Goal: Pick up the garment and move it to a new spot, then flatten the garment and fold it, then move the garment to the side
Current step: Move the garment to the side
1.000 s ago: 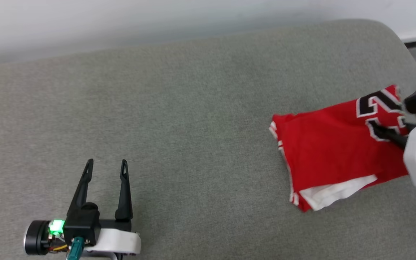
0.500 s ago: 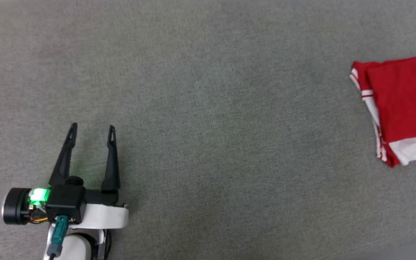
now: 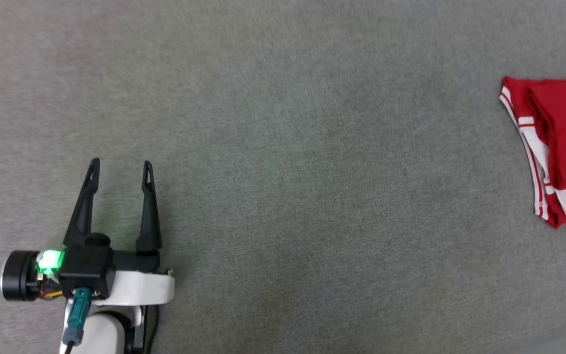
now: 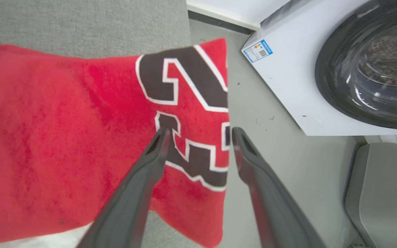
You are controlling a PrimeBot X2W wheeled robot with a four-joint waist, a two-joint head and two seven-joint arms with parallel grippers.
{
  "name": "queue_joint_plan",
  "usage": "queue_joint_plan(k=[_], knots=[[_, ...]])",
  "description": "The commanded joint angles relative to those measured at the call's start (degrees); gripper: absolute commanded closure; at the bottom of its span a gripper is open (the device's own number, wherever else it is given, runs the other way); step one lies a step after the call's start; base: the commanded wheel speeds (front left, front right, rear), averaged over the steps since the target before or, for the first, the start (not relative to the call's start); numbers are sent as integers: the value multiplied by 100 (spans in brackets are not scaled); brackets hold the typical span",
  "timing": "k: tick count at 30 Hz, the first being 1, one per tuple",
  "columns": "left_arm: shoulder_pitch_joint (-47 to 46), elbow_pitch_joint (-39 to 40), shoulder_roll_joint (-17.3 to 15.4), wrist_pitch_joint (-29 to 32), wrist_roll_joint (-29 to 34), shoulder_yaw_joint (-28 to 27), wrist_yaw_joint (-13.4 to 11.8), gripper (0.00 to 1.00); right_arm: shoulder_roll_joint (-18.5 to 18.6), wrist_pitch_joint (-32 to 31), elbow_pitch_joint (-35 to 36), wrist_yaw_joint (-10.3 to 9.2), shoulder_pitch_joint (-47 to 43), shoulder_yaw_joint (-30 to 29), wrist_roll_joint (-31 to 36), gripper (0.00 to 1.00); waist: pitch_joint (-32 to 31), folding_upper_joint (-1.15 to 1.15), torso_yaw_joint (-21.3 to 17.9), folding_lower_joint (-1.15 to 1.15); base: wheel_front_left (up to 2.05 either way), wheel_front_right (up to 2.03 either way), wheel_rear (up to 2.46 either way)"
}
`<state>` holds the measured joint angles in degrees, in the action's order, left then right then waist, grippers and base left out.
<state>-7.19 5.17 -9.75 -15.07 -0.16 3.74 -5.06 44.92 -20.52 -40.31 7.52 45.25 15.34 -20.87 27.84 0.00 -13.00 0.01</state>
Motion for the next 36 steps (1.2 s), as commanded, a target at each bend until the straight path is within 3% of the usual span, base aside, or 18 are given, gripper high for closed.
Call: queue_joint_plan(k=[1,6,11,17,27,36], knots=[[105,-26,28,-12,-12,9,-36,0,-46,87,-48,-8,59,-59,170,0,-235,0,98,-1,0,0,0],[352,-81,147,-12,-58,10,-110,0,-105,1018,99,-8,156,-434,1073,0,-749,0,274,-1,0,0,0],[615,-138,243,-12,-102,-8,-141,0,-669,2265,394,-8,-28,-1086,1632,0,-1179,0,448,-1,0,0,0],[850,-234,343,-12,-130,-5,-126,0,-1632,3408,1104,-8,-362,-1423,2172,0,-1594,0,662,-1,0,0,0],[1082,-378,457,-12,-146,27,-73,0,-2893,3565,2790,-8,-1827,-1175,2025,0,-2084,0,975,-1,0,0,0],[1362,-498,535,-12,-132,33,-18,0,-3652,3568,2995,-8,-3507,-1383,1627,0,-2553,0,1140,-1,0,0,0]])
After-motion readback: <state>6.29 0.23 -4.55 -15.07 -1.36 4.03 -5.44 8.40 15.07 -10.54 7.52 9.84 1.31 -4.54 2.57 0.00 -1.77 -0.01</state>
